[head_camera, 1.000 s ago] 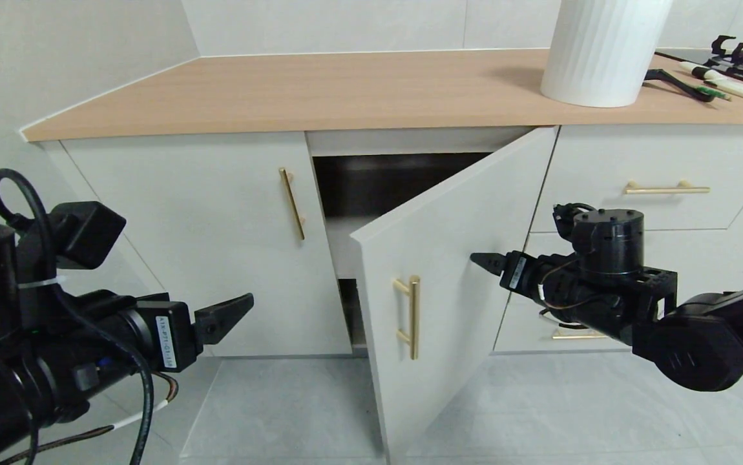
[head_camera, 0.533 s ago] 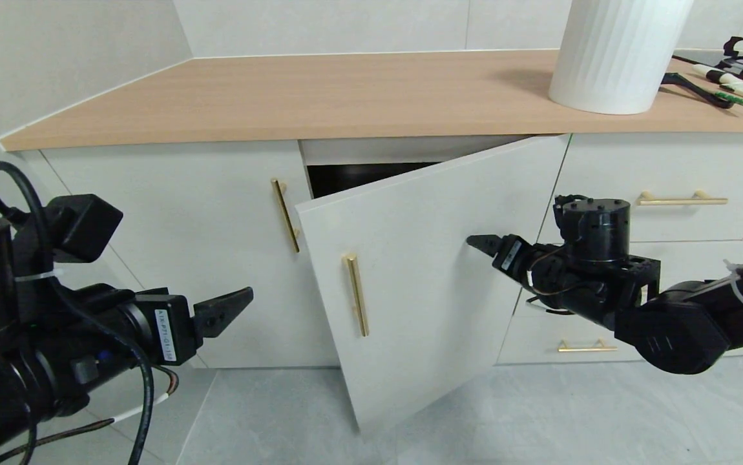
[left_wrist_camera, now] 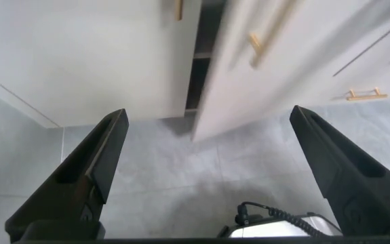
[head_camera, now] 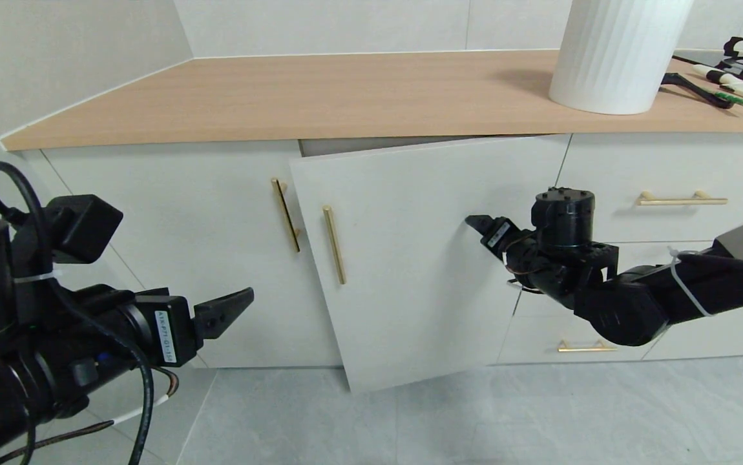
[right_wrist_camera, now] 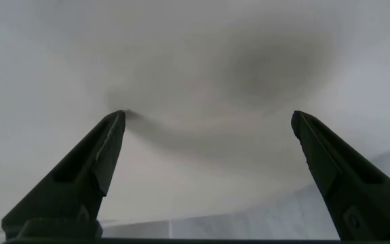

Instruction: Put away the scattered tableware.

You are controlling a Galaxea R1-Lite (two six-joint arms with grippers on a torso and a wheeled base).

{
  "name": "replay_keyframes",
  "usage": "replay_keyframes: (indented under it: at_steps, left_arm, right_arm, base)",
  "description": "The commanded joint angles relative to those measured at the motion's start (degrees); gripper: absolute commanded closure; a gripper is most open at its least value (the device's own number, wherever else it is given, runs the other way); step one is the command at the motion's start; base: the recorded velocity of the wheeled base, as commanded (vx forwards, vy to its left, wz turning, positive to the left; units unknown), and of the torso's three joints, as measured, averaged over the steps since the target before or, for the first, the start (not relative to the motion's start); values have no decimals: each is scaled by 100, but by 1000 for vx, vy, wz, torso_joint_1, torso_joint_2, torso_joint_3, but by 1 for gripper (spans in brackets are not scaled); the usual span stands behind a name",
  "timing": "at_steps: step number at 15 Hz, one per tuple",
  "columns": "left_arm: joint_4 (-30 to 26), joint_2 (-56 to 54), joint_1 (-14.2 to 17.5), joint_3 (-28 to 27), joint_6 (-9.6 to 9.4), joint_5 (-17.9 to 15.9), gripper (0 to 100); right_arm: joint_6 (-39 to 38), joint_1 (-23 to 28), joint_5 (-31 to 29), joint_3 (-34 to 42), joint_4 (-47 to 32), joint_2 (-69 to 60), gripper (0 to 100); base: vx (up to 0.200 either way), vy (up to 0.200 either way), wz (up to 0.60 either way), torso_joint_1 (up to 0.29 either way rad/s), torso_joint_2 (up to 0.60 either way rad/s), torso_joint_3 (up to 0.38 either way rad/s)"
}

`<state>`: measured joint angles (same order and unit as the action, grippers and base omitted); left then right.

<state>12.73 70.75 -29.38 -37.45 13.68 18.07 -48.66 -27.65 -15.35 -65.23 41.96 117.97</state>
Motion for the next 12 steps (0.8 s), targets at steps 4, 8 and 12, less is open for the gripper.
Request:
replay_keyframes:
  at_steps: [4,8,12]
  left_arm:
    - [2,9,2,1,3,-5,0]
    - [2,26,2,1,3,-5,0]
    - [2,53,2,10,3,-5,0]
  right_arm:
    - [-99,190,-109,-288,5,288,0]
    - [-126,330,-170,-429,5,367,0]
    - [-117,436,-197,-508,5,376,0]
  base:
    - [0,0,0,0,0,0]
    - [0,0,0,0,0,0]
    - [0,0,0,0,0,0]
